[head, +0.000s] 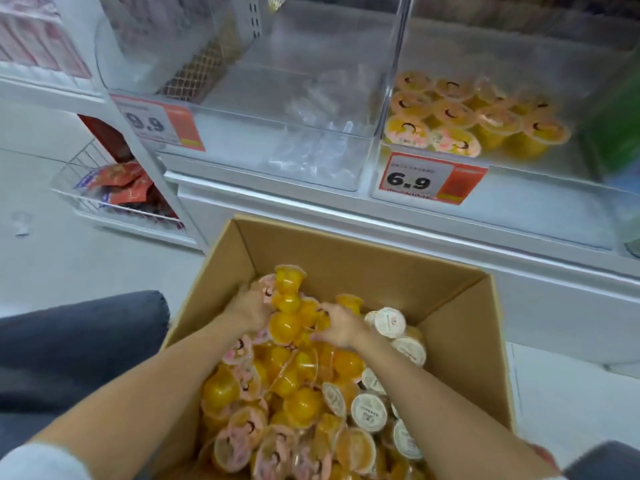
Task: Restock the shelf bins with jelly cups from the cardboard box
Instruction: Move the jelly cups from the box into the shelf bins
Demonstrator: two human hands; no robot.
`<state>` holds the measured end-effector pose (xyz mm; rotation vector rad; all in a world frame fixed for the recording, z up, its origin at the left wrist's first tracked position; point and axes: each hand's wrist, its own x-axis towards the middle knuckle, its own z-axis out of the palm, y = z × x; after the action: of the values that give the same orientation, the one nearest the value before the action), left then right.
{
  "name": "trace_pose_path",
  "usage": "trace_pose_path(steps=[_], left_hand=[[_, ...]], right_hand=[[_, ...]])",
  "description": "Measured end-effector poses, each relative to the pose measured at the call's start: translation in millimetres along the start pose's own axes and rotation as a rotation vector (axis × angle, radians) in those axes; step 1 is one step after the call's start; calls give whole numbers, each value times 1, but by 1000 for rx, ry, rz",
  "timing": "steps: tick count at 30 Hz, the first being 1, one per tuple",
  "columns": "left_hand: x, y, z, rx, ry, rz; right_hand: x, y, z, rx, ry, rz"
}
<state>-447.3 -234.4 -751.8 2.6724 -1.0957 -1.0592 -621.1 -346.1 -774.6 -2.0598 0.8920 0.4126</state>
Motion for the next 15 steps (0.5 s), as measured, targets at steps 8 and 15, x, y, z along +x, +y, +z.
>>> trace_pose_path(steps=[8,15], left_hand=[[42,21,7,-168,147,-153],[63,31,0,-263,164,-270]], right_hand=[[26,-20,58,124,121,26],[-4,9,13,475,183,108]])
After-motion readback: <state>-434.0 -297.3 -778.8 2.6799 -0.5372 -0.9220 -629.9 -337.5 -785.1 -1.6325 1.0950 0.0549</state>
